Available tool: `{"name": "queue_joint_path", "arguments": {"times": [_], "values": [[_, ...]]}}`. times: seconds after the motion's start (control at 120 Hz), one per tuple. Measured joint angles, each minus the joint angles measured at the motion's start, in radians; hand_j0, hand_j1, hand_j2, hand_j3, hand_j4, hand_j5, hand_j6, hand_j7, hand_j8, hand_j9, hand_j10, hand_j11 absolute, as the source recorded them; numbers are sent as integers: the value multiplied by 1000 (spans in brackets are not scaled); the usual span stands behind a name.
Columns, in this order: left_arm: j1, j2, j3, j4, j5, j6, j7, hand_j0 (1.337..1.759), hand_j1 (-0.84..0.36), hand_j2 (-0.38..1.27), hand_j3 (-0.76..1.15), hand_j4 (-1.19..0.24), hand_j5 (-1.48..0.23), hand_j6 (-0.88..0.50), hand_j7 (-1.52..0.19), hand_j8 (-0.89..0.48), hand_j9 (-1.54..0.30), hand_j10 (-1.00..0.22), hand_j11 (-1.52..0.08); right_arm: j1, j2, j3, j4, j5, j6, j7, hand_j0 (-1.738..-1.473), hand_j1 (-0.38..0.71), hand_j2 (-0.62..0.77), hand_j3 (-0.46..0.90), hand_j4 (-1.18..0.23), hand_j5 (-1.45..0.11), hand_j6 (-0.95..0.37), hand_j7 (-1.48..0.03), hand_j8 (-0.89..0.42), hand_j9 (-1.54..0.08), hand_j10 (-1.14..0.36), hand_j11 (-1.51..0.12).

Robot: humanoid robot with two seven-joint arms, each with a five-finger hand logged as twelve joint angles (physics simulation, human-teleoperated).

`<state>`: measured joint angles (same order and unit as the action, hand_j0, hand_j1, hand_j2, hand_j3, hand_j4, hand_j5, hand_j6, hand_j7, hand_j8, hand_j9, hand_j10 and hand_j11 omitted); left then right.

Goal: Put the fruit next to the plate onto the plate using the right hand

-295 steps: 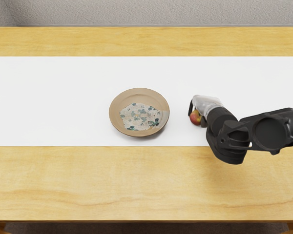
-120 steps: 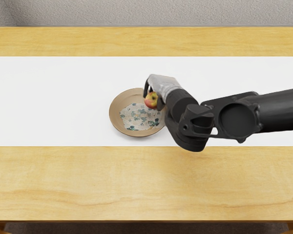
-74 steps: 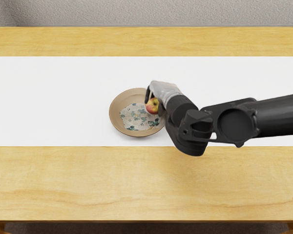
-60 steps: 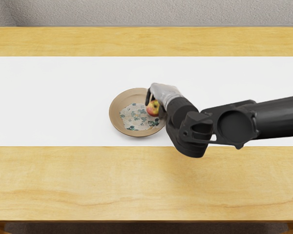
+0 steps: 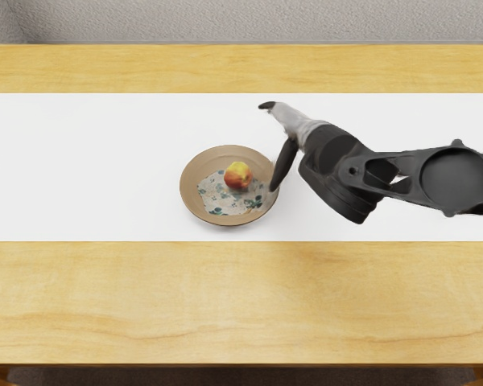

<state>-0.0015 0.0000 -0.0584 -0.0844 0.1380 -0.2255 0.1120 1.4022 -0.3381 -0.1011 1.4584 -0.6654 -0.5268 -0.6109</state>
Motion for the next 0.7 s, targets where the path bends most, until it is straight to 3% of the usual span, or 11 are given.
{"name": "queue_joint_path", "arguments": {"times": [0.167, 0.375, 0.533, 0.7], "values": [[0, 0, 0, 0, 0, 0, 0, 1658, 349, 0, 0, 0, 0, 0, 0, 0, 0, 0, 0, -271, -158, 473, 48, -1, 457, 0, -1658, -280, -1, 0, -63, -82, -57, -81, -56, -82, -63, -82], [0, 0, 0, 0, 0, 0, 0, 1658, 349, 0, 0, 0, 0, -1, 0, 0, 0, 0, 0, -524, -231, 912, 57, -2, 908, 0, -1658, -296, -5, 0, -47, -61, -46, -61, -45, -61, -47, -61], [0, 0, 0, 0, 0, 0, 0, 1658, 349, 0, 0, 0, 0, 0, 0, 0, 0, 0, 0, -604, -265, 1064, 55, 0, 1053, 0, -1658, -305, -5, 0, -38, -49, -38, -49, -37, -49, -38, -49], [0, 0, 0, 0, 0, 0, 0, 1658, 349, 0, 0, 0, 0, -1, 0, 0, 0, 0, 0, -631, -275, 1114, 54, 2, 1109, 0, -1658, -310, -5, 0, -34, -43, -33, -43, -33, -43, -33, -43]]}}
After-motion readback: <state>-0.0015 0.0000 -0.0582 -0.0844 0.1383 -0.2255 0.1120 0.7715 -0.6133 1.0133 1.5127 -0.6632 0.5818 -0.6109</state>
